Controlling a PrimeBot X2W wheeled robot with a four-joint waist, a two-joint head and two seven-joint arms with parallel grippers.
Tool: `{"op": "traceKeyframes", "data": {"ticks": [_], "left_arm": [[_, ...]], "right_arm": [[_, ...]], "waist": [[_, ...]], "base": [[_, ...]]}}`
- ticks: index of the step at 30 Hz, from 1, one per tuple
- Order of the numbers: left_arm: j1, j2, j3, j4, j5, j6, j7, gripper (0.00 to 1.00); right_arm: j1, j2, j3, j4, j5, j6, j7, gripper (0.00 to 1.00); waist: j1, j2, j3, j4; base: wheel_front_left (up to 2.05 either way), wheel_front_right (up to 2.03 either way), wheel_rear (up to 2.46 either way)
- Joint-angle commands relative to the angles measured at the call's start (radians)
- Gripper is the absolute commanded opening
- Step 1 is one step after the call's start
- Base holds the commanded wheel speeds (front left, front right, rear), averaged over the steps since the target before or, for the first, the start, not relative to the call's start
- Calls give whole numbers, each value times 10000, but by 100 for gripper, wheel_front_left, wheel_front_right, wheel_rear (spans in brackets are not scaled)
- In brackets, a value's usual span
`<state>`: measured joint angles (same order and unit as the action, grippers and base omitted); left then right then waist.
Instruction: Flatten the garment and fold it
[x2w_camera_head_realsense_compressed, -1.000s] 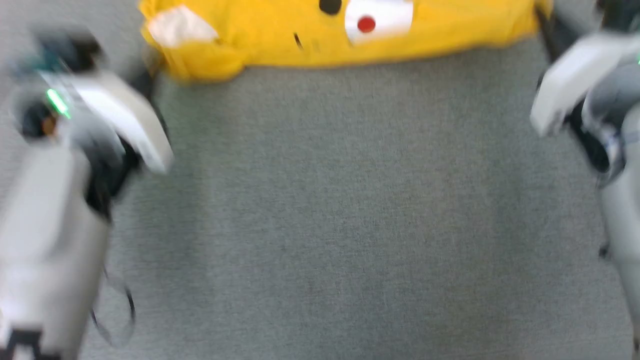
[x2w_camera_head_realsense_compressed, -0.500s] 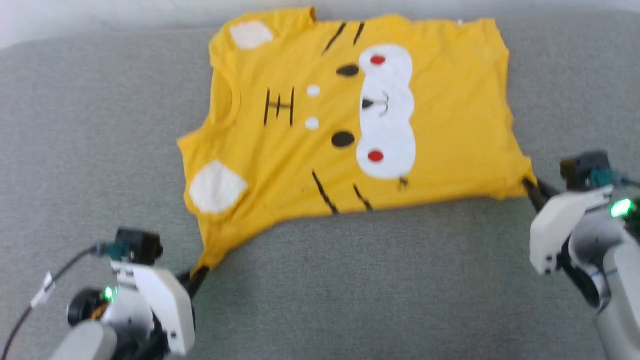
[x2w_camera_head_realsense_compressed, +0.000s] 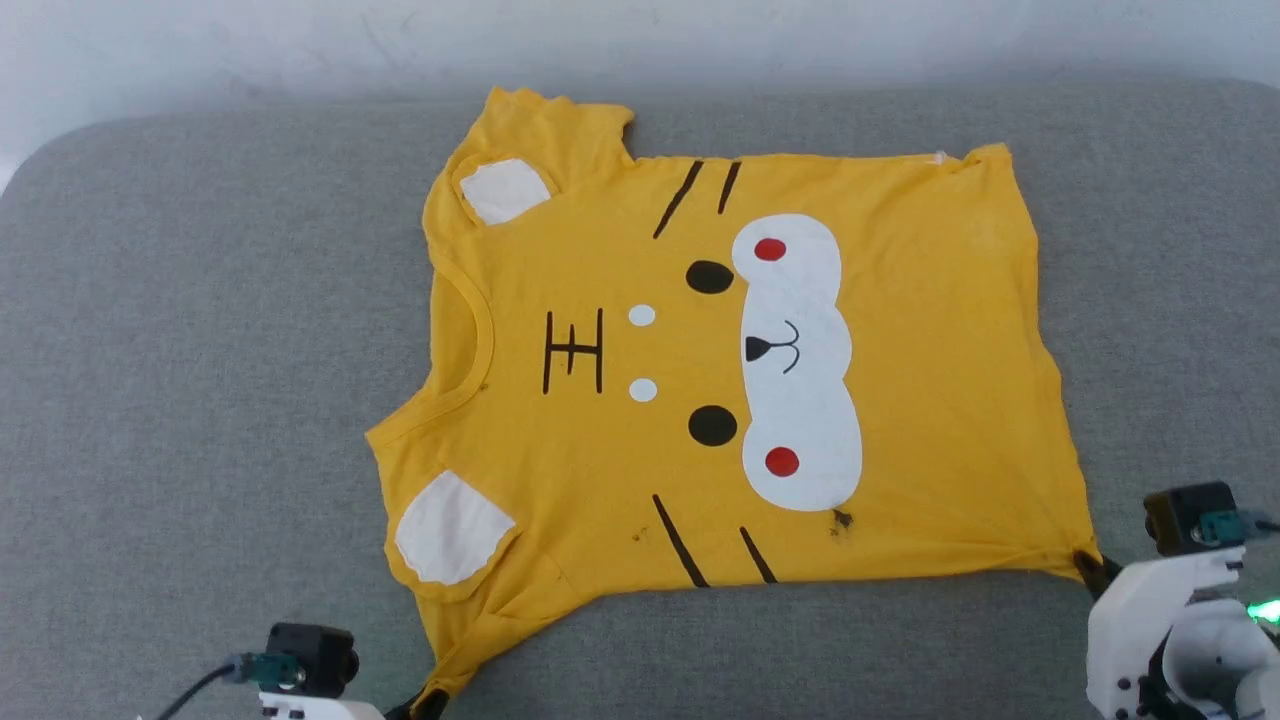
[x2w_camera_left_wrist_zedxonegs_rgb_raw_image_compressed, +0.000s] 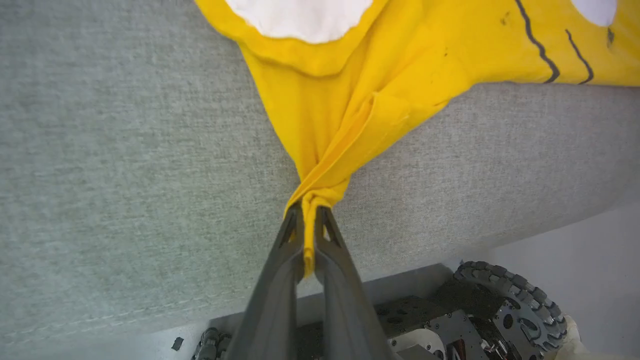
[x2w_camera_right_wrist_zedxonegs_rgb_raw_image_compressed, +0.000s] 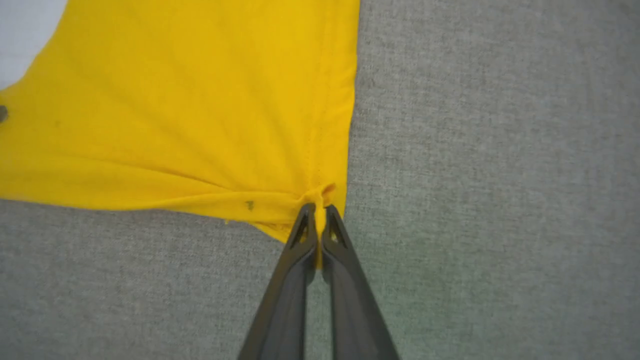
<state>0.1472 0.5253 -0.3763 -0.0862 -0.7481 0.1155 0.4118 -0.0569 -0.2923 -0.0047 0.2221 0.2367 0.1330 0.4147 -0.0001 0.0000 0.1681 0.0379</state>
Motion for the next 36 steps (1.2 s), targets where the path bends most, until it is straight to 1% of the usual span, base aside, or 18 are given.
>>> {"op": "traceKeyframes", "data": {"ticks": [1, 4, 7, 11, 13, 16, 19, 24, 31, 36], "left_arm": [[116, -76, -52, -26, 160, 55, -156, 0], [64, -360, -173, 11, 695, 66, -1105, 0], [-136, -715, -214, 283, 1415, 157, -2468, 0], [-634, -1208, -215, 797, 2324, 384, -4310, 0], [-971, -1364, -244, 1049, 2746, 473, -5049, 0], [-1577, -1492, -290, 1341, 3256, 556, -5802, 0], [-2253, -1471, -274, 1582, 3587, 546, -6104, 0], [-3545, -1286, -169, 1950, 3823, 309, -6171, 0], [-5453, -933, 33, 2614, 3882, -170, -5892, 0], [-6614, -759, 48, 3323, 3849, -532, -5506, 0]], "right_arm": [[209, 44, -121, -66, -69, -23, 27, 0], [665, 354, -465, -270, -204, -23, -301, 0], [961, 650, -663, -450, -418, -23, -1213, 0], [1088, 941, -590, -474, -692, -23, -2590, 0], [1040, 990, -473, -417, -780, -23, -3224, 0], [844, 1010, -310, -367, -874, -23, -3880, 0], [544, 993, -163, -302, -886, -23, -4186, 0], [-214, 812, 104, -227, -933, -23, -4118, 0], [-1863, 421, 593, 94, -893, -23, -3728, 0], [-3046, 284, 730, 621, -724, -23, -3348, 0]], "waist": [[1, 0, -22, -12], [1, 0, -88, -18], [1, 0, -166, -57], [1, 0, -221, -153], [1, 0, -248, -202], [1, 0, -259, -275], [1, 0, -250, -359], [1, 0, -20, -535], [1, 0, 691, -775], [1, 0, 1352, -849]], "base": [[0, 0, 0], [0, 0, 0], [0, 0, 0], [0, 0, 0], [0, 0, 0], [0, 0, 0], [0, 0, 0], [0, 0, 0], [0, 0, 0], [0, 0, 0]]}}
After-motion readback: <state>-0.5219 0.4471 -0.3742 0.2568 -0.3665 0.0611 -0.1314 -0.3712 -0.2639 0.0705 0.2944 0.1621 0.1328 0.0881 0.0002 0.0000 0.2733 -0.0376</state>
